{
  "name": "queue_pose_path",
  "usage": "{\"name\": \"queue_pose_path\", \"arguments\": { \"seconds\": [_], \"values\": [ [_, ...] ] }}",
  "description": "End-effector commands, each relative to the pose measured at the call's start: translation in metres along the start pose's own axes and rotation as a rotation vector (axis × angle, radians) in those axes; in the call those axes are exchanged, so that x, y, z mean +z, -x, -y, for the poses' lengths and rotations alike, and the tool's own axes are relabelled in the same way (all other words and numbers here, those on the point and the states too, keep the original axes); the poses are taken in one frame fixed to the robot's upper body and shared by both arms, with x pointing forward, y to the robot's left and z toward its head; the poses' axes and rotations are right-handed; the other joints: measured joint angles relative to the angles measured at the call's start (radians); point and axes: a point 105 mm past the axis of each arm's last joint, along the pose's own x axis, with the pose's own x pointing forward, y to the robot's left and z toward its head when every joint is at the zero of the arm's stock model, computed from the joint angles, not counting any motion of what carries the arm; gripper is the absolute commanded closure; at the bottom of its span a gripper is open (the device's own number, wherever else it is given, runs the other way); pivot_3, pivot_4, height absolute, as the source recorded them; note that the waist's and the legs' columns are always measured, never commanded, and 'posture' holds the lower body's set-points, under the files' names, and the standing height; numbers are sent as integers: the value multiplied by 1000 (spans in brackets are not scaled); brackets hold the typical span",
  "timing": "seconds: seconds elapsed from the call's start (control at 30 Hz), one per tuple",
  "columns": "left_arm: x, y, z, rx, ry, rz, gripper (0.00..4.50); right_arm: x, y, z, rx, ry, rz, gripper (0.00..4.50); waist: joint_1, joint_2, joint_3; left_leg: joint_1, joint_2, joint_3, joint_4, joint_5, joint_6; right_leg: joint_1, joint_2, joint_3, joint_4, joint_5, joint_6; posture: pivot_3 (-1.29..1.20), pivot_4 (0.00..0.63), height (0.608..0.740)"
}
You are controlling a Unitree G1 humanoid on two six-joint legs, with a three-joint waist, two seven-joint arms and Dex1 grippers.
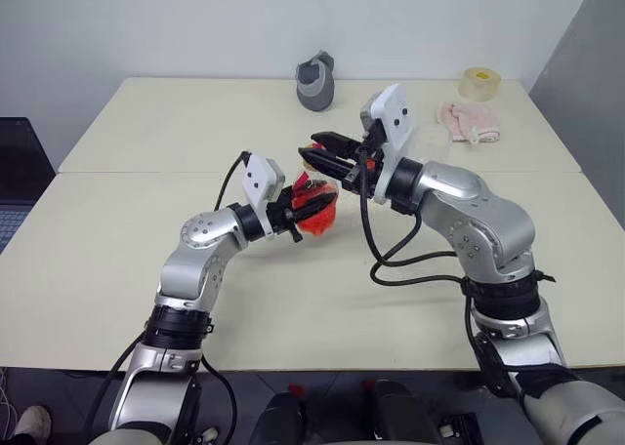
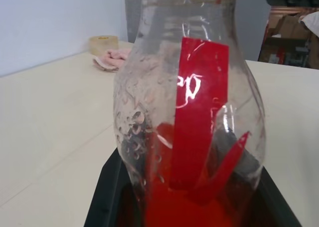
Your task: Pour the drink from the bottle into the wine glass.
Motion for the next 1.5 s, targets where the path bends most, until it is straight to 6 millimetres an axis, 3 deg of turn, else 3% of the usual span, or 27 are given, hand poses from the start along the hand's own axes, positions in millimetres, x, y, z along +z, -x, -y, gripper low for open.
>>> {"name": "queue_pose_path", "arguments": {
  "seconds": [0.03,0.27,0.43,0.6,0.73,0.87,1.1,1.23,1.5],
  "values": [
    [28,7,18,-88,-57,63,3182,20,7,-8,193,20,84,3349,0,0,0,0,0,0,0,-1,1,0,0,0,0,0,0,0,150,740],
    [36,41,62,-237,-37,21,3182,19,20,-5,480,33,67,3349,-5,1,1,1,1,0,-1,-2,3,0,1,1,0,0,0,0,150,740],
    [41,46,64,-209,-26,18,3182,17,20,-5,549,66,54,3349,2,2,1,1,1,-1,0,-2,3,1,1,0,0,0,0,0,150,740],
    [41,45,47,-138,-61,15,3182,17,32,-5,561,23,48,1724,14,2,2,1,1,-1,1,-1,2,2,-1,-1,-1,0,0,0,150,740],
    [39,47,26,-42,-79,16,3182,25,48,-4,447,40,60,375,22,2,2,0,1,-1,0,-1,2,2,-2,-1,-1,0,0,0,150,740],
    [36,45,16,9,-87,26,3182,28,52,-7,352,19,93,375,20,2,2,1,1,0,0,-1,2,1,-2,0,-1,0,0,0,150,740],
    [33,20,-2,47,-89,78,3182,32,27,-10,147,39,164,375,23,2,2,0,0,0,0,0,1,1,-1,-1,0,0,0,0,150,740],
    [34,6,-1,16,-100,106,3182,29,8,-7,57,54,169,375,22,2,2,0,0,0,0,0,-1,1,-1,-1,0,0,0,0,150,740],
    [33,2,-2,-10,-108,105,3182,31,-4,-2,13,78,181,375,20,2,2,0,0,0,0,0,-1,0,0,0,0,0,0,0,150,740]
  ]
}}
